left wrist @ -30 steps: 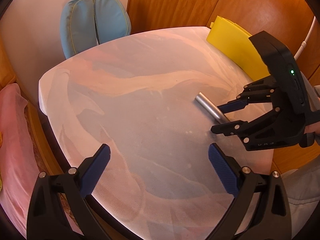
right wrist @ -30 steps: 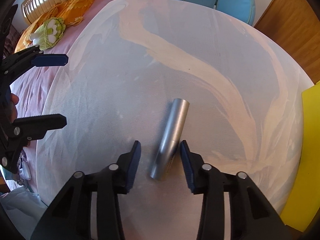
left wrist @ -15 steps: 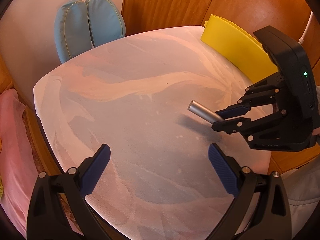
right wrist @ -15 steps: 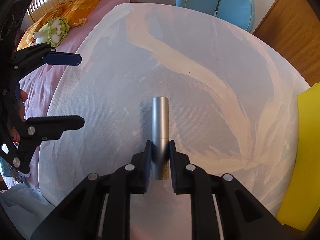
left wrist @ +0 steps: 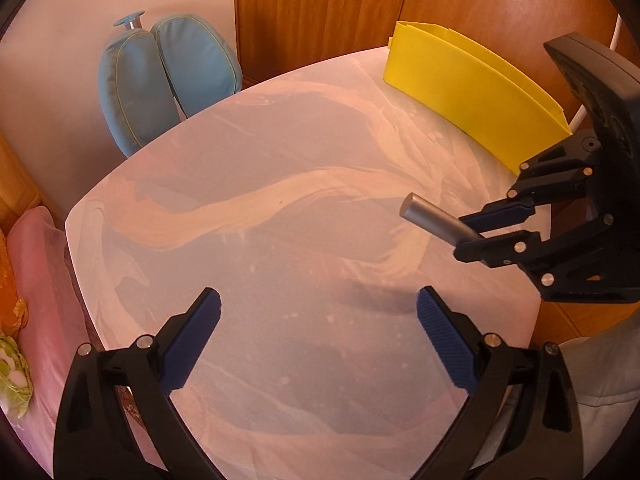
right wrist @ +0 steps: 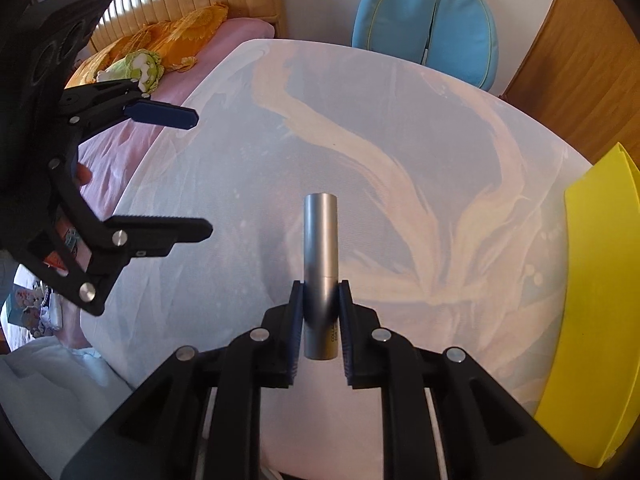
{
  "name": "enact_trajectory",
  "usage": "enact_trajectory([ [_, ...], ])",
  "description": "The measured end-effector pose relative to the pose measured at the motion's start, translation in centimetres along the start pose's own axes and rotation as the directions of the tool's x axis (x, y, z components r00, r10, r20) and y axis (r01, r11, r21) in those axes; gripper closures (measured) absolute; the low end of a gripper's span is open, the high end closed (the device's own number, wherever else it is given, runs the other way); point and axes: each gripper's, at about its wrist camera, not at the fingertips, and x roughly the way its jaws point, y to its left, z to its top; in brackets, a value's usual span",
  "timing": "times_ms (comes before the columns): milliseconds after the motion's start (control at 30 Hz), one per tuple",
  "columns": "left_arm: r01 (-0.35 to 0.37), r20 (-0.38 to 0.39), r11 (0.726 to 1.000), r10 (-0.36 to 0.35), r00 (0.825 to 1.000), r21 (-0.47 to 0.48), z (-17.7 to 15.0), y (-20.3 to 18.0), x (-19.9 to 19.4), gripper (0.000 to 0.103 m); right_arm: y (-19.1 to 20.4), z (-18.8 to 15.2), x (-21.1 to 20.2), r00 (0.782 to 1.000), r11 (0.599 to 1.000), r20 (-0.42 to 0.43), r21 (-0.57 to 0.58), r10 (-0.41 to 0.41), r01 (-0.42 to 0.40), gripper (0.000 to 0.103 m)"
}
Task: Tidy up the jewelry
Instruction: 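Carry the silver tube with the right gripper over the yellow bin, then open the right gripper to drop the silver tube in the bin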
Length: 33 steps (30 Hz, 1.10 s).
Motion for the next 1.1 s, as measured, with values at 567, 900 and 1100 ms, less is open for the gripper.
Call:
enact_trajectory([
  [567, -0.008, 0.133, 0.994, -0.006, 0.991, 0.109, 15.3, -18.6, -1.0, 0.007, -16.6, -13.2, -14.9, 0.975, 0.999, 0.22, 0.007, -0.039, 0.038, 0.085],
  [900, 0.069, 0.069, 0.933, -0.099, 0.993, 0.353, 26.2, -24.7, 4.6, 0.007, -27.3, -12.8, -15.0, 0.969, 0.979, 0.239, 0.203, -0.067, 0.018, 0.085],
  [1100, 0.164, -0.046, 0.898, -0.159, 0.986, 0.408, 31.9, -24.8, 11.5, 0.007, -33.3, -9.6, -11.8, 0.989, 0.951, 0.122, 0.306, -0.086, 0.045, 0.085],
])
